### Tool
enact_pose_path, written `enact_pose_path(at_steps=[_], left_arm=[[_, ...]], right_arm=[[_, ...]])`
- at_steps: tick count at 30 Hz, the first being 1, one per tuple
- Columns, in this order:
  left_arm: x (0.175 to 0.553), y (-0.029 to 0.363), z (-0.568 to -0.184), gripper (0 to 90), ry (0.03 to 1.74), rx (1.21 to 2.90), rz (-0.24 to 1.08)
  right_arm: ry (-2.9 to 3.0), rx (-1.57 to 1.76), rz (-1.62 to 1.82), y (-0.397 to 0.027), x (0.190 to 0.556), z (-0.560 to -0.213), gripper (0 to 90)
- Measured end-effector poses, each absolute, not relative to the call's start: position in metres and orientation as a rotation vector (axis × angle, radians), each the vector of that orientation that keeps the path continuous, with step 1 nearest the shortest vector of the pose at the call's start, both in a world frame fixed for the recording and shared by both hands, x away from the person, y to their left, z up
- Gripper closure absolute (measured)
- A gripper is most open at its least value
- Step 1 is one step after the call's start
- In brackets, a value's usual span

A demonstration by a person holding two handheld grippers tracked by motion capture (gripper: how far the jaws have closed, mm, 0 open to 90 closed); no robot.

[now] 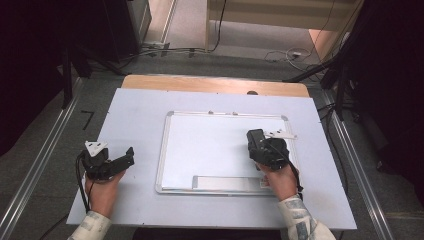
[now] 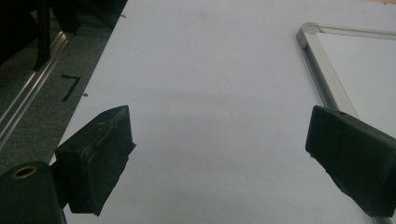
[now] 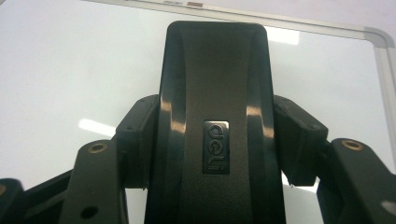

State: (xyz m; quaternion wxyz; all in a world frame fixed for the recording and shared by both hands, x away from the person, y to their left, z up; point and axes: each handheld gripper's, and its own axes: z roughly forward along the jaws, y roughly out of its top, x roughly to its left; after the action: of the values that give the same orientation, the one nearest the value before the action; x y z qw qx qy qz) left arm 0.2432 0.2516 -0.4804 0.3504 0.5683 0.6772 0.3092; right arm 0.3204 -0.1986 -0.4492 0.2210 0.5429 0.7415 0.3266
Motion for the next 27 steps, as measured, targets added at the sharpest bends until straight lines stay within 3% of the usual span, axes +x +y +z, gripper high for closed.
enact_pose_path(at_steps=[27], left_arm=[[0.243,0.252,-0.480,7.7,1.749,1.472,0.802]], right_arm=[[1.959,1.584,0.855,-0.237,0.318,-0.455,36.9]])
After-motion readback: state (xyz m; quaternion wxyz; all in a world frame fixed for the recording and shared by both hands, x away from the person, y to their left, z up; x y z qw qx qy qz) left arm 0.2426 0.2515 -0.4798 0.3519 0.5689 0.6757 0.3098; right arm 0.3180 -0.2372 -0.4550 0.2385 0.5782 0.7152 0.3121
